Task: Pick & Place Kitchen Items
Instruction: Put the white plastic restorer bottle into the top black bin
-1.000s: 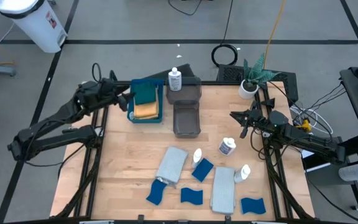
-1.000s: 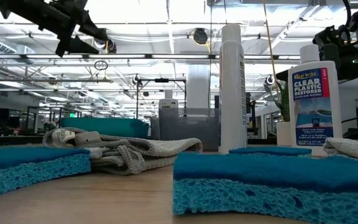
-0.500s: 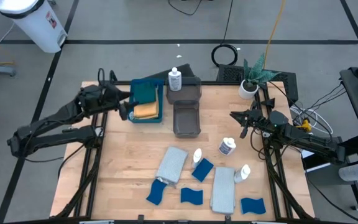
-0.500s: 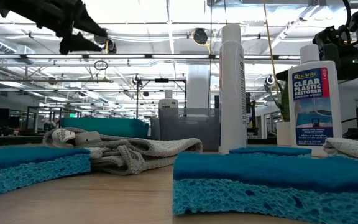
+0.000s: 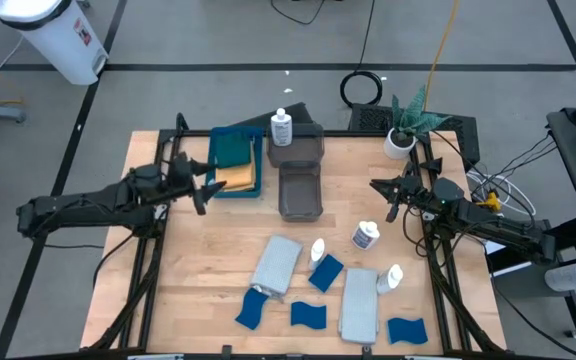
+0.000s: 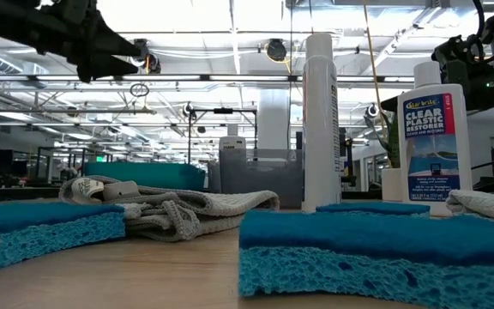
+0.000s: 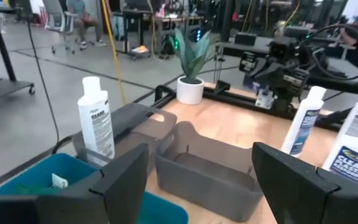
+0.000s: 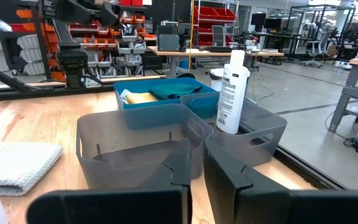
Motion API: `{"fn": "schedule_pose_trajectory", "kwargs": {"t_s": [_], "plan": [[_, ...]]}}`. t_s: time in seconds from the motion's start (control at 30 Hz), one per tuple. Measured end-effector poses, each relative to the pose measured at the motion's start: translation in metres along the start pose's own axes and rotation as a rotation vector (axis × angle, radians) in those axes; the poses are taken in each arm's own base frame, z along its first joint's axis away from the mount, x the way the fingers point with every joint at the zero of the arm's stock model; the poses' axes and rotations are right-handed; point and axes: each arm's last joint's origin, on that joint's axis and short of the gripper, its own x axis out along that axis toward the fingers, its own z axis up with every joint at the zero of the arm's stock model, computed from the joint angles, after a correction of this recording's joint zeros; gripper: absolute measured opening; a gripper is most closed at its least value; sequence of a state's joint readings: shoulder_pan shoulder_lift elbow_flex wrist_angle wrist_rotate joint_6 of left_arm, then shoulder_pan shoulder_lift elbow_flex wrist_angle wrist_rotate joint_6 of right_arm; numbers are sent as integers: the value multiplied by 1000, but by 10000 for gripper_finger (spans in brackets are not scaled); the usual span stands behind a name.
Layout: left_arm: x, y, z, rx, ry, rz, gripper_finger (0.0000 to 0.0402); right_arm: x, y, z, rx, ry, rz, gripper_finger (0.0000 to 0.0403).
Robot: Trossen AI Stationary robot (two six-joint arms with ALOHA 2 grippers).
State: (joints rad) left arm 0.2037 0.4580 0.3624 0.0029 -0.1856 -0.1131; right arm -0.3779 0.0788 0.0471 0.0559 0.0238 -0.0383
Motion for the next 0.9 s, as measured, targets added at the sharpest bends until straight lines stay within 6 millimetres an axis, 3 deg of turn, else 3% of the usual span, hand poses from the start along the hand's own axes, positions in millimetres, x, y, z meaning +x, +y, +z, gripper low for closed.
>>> {"fn": "schedule_pose_trajectory", "kwargs": {"t_s": [0.17, 0.4, 0.73, 0.9], "plan": [[-5, 1, -5, -7, -10, -3, 290, 0, 0, 0, 0, 0, 0, 20], [-2, 0, -4, -245, -24, -15, 289, 0, 0, 0, 0, 0, 0, 20], [6, 0, -9, -234, 26, 4, 290, 0, 0, 0, 0, 0, 0, 20], [13, -5, -15, -272, 111, -103, 289, 0, 0, 0, 0, 0, 0, 20]]}}
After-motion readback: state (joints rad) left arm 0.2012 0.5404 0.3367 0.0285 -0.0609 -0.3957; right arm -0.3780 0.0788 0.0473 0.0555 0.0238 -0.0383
